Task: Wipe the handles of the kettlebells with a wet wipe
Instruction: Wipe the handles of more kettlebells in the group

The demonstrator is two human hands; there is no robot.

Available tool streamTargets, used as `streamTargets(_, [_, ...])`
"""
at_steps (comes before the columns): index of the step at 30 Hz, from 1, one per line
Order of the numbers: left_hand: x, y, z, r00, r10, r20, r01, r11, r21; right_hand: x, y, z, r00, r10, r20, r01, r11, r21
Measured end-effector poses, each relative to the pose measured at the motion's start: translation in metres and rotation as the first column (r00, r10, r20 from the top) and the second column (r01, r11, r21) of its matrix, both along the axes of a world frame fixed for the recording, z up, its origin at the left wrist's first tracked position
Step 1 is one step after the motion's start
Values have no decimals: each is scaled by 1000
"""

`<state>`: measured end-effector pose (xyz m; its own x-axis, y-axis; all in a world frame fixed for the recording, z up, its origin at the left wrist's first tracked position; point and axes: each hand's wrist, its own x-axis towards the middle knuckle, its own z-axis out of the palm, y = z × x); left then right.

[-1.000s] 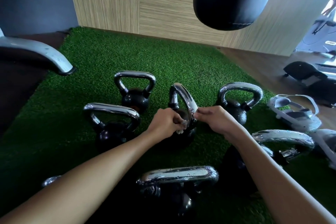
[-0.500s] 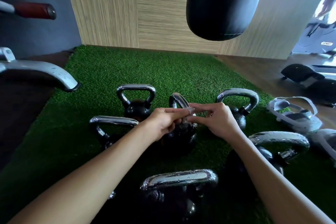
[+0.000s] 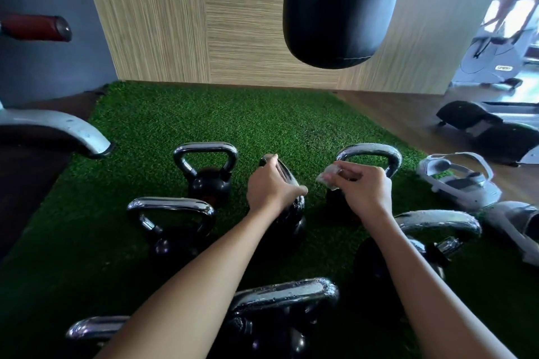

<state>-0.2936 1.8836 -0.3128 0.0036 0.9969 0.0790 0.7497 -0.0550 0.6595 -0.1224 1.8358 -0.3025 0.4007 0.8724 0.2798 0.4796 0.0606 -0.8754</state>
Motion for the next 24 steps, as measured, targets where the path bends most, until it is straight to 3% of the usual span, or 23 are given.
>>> streamTargets(8, [-20,0,-4,997,58,-53,-55,997,58,-1,18,-24,996,3,-85,-9,997,-74])
streamTargets(17, [-71,2,9,991,-128,-27,126,989,-76,-26,67,-33,971,87,-221,-127,976,-174])
streamTargets(24, [-89,14,13,978,-198,-59,188,971,-148,-55,105,-54,988,89,-128,-120,957,-265])
